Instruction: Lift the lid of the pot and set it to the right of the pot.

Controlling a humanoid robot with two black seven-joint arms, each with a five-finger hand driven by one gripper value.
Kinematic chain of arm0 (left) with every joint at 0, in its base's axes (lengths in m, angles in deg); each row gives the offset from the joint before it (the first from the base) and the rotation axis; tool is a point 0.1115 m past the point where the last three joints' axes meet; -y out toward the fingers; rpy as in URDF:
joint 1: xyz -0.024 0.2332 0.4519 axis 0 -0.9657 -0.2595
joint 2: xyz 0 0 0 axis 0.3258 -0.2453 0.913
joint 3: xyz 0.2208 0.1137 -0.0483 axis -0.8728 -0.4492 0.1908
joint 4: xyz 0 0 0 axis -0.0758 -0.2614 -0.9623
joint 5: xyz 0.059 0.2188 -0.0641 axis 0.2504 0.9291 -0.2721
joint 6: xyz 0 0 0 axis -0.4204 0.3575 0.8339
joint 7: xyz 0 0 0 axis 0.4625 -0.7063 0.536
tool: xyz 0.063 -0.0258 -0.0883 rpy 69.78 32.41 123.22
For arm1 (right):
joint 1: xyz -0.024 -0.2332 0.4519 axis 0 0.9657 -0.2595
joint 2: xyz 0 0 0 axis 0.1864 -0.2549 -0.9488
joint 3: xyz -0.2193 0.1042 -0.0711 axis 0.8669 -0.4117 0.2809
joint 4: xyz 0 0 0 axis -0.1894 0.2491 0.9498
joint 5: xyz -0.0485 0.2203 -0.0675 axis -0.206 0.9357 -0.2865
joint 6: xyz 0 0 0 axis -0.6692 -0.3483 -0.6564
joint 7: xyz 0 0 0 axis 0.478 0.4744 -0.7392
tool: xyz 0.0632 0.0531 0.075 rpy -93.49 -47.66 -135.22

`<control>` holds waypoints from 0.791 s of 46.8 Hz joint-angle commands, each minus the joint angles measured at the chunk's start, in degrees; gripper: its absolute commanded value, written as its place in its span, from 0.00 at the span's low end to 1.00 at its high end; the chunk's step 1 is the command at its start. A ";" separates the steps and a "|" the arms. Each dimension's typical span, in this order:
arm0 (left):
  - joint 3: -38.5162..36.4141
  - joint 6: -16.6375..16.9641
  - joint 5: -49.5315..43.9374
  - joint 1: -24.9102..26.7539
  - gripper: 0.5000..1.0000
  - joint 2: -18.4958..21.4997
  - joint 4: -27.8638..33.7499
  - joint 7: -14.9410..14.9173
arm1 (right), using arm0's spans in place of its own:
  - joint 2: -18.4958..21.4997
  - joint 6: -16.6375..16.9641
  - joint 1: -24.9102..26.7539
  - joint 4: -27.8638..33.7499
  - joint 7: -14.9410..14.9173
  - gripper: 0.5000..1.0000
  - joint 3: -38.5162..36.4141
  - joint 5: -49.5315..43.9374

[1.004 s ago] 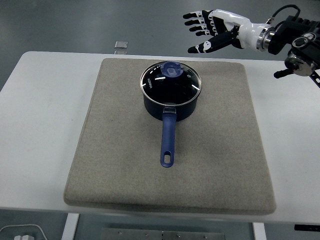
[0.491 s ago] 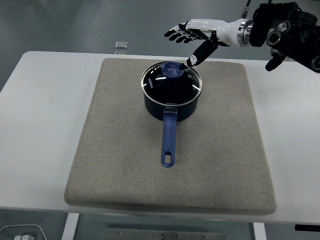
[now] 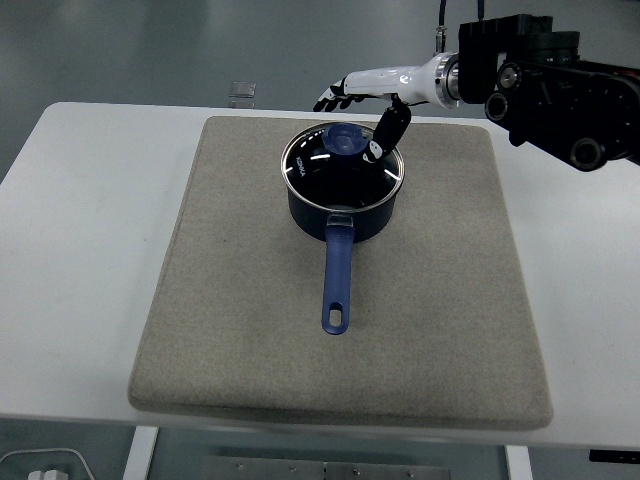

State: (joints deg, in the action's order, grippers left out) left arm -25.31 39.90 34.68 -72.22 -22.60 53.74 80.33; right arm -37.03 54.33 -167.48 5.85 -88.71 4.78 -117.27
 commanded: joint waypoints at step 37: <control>0.00 0.00 0.03 0.01 1.00 0.00 0.00 -0.01 | 1.93 -0.16 -0.64 0.36 -0.09 0.72 1.78 -6.38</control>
State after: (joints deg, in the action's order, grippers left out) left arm -25.30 39.90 34.71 -72.22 -22.60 53.74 80.32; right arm -35.10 54.26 -168.12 6.21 -88.72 6.56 -123.66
